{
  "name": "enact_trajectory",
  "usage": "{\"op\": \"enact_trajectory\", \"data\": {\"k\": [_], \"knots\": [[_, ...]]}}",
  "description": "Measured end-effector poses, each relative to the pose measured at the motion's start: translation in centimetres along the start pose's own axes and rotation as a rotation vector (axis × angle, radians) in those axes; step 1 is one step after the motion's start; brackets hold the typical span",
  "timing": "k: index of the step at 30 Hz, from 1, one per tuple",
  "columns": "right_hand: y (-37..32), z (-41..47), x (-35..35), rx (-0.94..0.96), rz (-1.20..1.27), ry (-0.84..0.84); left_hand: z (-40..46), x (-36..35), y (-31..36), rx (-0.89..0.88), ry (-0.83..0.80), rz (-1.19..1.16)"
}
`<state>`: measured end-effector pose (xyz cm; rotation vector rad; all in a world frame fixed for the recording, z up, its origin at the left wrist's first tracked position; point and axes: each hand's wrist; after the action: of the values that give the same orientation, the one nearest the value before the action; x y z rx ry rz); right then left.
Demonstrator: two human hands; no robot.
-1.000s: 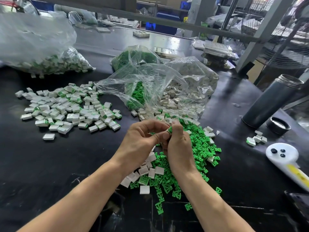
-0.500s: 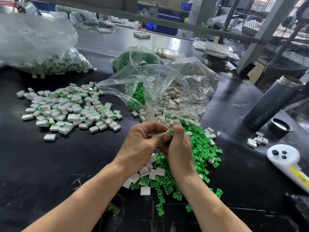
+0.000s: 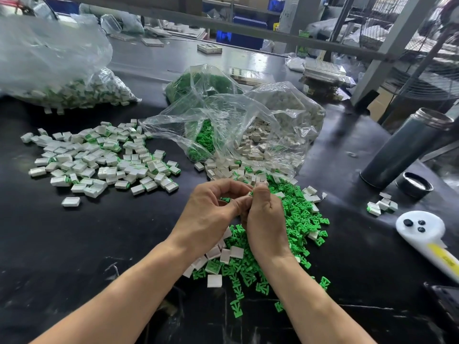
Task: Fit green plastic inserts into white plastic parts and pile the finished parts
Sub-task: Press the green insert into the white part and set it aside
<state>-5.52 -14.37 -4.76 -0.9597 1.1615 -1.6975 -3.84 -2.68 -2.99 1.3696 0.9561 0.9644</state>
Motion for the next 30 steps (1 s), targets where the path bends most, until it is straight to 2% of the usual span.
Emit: {"op": "enact_trajectory", "data": {"k": [4,30], "knots": [[-0.28,-0.15,-0.02,0.01,0.047,0.035,-0.17,-0.03,0.17,-0.012,0.007,-0.014],[-0.36,-0.14,-0.09,-0.006,-0.075,0.034,-0.37,-0.04,0.07,-0.037,0.027,0.018]]}}
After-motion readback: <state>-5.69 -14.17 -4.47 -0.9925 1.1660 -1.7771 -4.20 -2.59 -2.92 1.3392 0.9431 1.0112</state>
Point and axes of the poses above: each hand's wrist, its own z-axis towards the middle knuckle, its own x-axis out of the back of the hand, y = z × x, and after that the axes turned 9 degrees about x, right-handed
